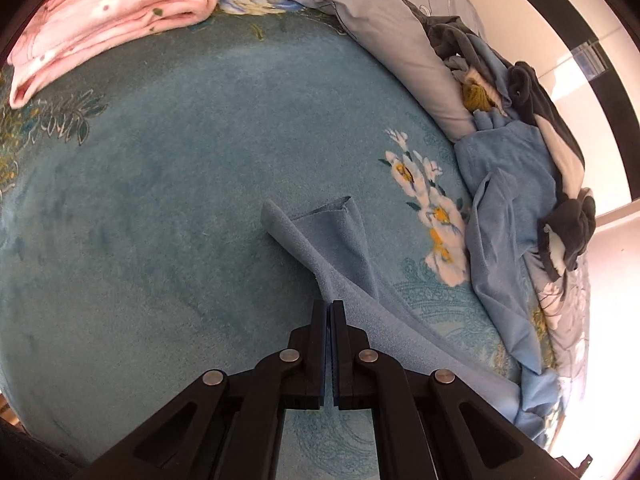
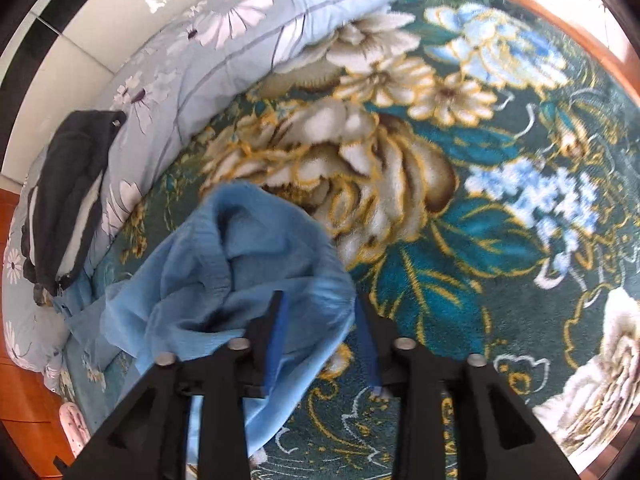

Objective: Fold clothes
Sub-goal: 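Grasp the pants leg hem with the left gripper while the right gripper holds the waistband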

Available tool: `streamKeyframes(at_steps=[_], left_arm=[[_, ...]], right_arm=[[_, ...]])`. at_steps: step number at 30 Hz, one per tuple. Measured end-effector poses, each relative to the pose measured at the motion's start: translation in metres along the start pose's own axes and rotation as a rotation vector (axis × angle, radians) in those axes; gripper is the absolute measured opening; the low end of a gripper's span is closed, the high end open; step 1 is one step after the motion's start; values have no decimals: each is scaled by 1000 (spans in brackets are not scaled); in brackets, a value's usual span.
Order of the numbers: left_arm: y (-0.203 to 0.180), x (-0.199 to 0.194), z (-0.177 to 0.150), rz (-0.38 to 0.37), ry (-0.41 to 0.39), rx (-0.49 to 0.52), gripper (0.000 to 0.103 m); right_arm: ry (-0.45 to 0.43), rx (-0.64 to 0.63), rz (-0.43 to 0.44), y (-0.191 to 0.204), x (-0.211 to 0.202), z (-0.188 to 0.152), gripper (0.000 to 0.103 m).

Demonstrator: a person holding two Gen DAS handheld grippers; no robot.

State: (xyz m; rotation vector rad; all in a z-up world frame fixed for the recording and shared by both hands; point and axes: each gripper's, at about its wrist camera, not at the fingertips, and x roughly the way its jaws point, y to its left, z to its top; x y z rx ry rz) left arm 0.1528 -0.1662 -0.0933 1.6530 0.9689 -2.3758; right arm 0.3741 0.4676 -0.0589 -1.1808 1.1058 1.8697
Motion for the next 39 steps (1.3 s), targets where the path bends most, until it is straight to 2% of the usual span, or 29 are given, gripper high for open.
streamKeyframes(at_steps=[4, 6, 7, 10, 12, 14, 16, 17, 20, 22, 25, 30, 33, 39], left_arm=[[3, 9, 3, -41, 18, -66, 2], [5, 6, 3, -51, 19, -74, 2], [3, 4, 3, -46, 15, -61, 2], [-5, -1, 2, -31, -2, -17, 2], [-6, -3, 2, -32, -9, -10, 2], [-4, -5, 3, -39, -11, -17, 2], [-1, -6, 4, -14, -22, -25, 2], [-1, -7, 4, 3, -29, -26, 3], [4, -9, 5, -4, -36, -49, 2], [8, -9, 5, -3, -33, -63, 2], [11, -8, 5, -9, -26, -77, 2], [14, -8, 5, -19, -26, -90, 2], [18, -7, 6, -37, -25, -116, 2], [24, 4, 6, -25, 25, -160, 3]], right_arm=[[-45, -31, 36, 5, -21, 3, 43], [-9, -92, 95, 21, -16, 4, 43], [7, -138, 98, 33, -11, 3, 43], [73, -261, 98, 71, 9, -3, 43], [111, -333, 57, 88, 21, -11, 43], [140, -394, 32, 99, 29, -18, 43], [165, -435, 17, 104, 34, -24, 43], [168, -456, 3, 105, 33, -27, 41], [176, -497, -36, 105, 34, -31, 16], [182, -500, -43, 104, 35, -30, 11], [117, -490, -51, 105, 23, -17, 9], [-97, -390, -43, 110, -21, 45, 9], [-197, -351, -70, 121, -36, 80, 9], [-167, -313, -130, 126, -10, 99, 9]])
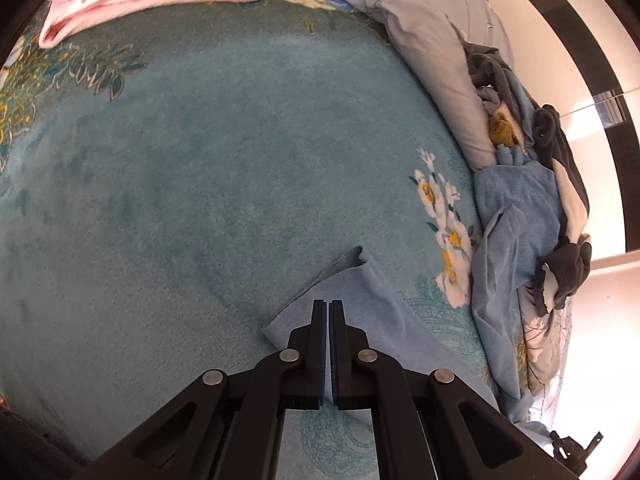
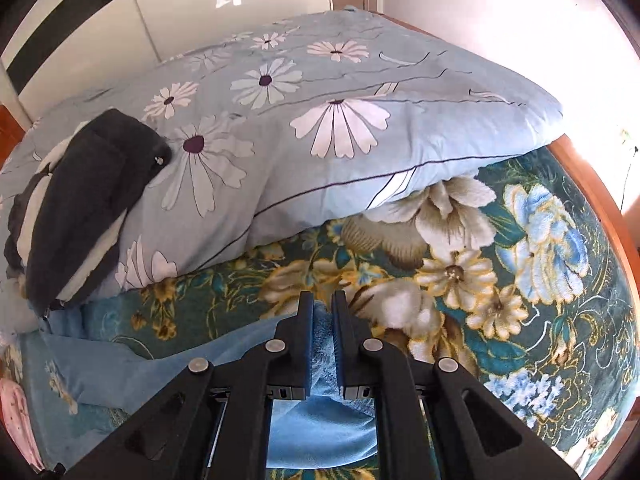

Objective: Fold clothes

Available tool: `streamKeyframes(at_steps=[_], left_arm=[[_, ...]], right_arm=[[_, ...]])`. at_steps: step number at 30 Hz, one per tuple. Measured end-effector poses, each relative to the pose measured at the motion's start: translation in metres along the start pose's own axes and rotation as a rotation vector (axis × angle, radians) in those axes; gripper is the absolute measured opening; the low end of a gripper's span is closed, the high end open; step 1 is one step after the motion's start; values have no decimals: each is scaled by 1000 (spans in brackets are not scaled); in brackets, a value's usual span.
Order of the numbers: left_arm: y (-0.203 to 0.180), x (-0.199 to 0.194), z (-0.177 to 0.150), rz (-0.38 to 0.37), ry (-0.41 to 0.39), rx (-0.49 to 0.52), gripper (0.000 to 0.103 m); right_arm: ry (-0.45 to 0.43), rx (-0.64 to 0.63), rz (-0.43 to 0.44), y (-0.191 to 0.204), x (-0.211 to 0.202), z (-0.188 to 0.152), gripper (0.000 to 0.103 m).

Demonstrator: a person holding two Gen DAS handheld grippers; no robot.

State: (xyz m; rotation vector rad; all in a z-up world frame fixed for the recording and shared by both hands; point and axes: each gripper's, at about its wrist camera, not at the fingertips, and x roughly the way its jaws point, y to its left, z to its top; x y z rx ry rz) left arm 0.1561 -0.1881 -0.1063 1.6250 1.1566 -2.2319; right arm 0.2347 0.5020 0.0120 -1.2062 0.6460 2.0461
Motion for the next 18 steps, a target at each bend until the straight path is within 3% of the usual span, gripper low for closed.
streamKeyframes(at_steps=[5, 9, 12, 18], left_arm=[[2, 17, -4, 80, 78, -3, 3], [-2, 23, -6, 91, 99, 14, 3], [2, 30, -7, 45, 132, -14, 3], [6, 29, -4, -44, 104, -48, 1]], right_arm=[[30, 52, 1, -19, 4, -30, 9], [49, 77, -4, -44, -1, -53, 9], [73, 118, -5, -58, 1, -68, 9], [105, 160, -7, -63, 3, -81, 9]])
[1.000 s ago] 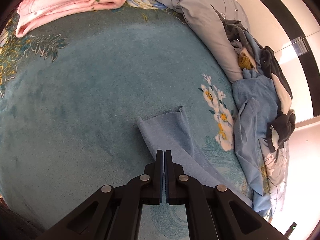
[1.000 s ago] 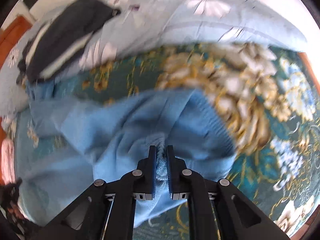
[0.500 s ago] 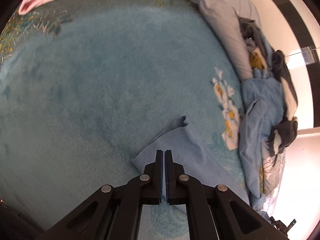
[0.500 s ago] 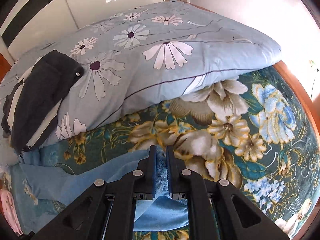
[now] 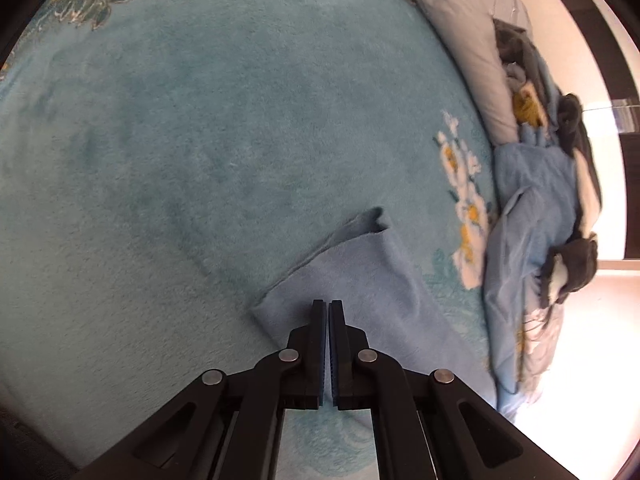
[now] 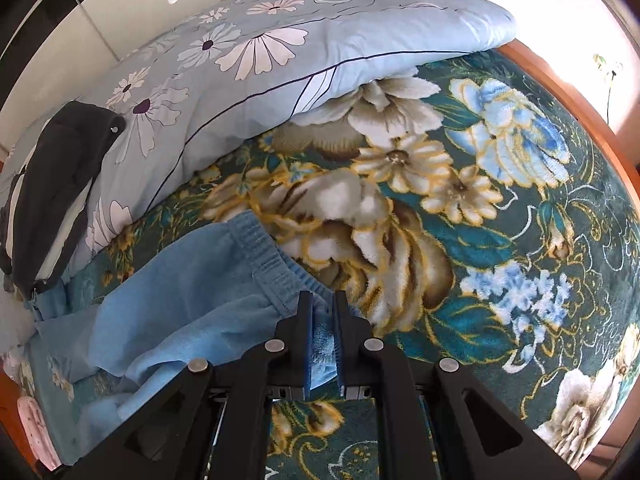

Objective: Fold clothes

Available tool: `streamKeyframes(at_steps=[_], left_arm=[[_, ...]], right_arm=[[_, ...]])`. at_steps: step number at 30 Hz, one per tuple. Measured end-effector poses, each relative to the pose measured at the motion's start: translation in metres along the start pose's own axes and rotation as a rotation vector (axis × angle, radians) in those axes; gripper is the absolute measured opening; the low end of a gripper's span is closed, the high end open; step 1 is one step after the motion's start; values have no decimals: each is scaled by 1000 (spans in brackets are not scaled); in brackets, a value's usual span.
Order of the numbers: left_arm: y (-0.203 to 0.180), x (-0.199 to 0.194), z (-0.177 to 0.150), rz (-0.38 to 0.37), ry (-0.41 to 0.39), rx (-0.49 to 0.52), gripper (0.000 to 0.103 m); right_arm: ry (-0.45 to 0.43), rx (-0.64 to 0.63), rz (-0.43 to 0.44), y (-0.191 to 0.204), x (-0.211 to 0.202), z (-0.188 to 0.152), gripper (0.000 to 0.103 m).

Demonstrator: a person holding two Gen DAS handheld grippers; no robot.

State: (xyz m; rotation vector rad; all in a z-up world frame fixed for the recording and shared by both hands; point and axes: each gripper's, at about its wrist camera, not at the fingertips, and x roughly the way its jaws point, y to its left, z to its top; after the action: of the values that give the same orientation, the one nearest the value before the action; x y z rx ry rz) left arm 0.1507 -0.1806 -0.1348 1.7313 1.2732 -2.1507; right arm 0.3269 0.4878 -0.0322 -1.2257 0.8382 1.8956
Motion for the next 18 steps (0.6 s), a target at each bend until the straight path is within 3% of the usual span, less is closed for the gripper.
streamKeyframes(at_steps=[5, 10, 18], left_arm=[[-11, -23, 0, -18, -115, 58, 0], [-3, -57, 7, -70, -253, 32, 0], [8, -34, 10, -30, -114, -89, 2]], right_arm=[[-6, -10, 12, 7, -13, -1, 9], [-44, -30, 59, 15, -43, -3, 9], [-48, 29, 65, 10, -45, -13, 9]])
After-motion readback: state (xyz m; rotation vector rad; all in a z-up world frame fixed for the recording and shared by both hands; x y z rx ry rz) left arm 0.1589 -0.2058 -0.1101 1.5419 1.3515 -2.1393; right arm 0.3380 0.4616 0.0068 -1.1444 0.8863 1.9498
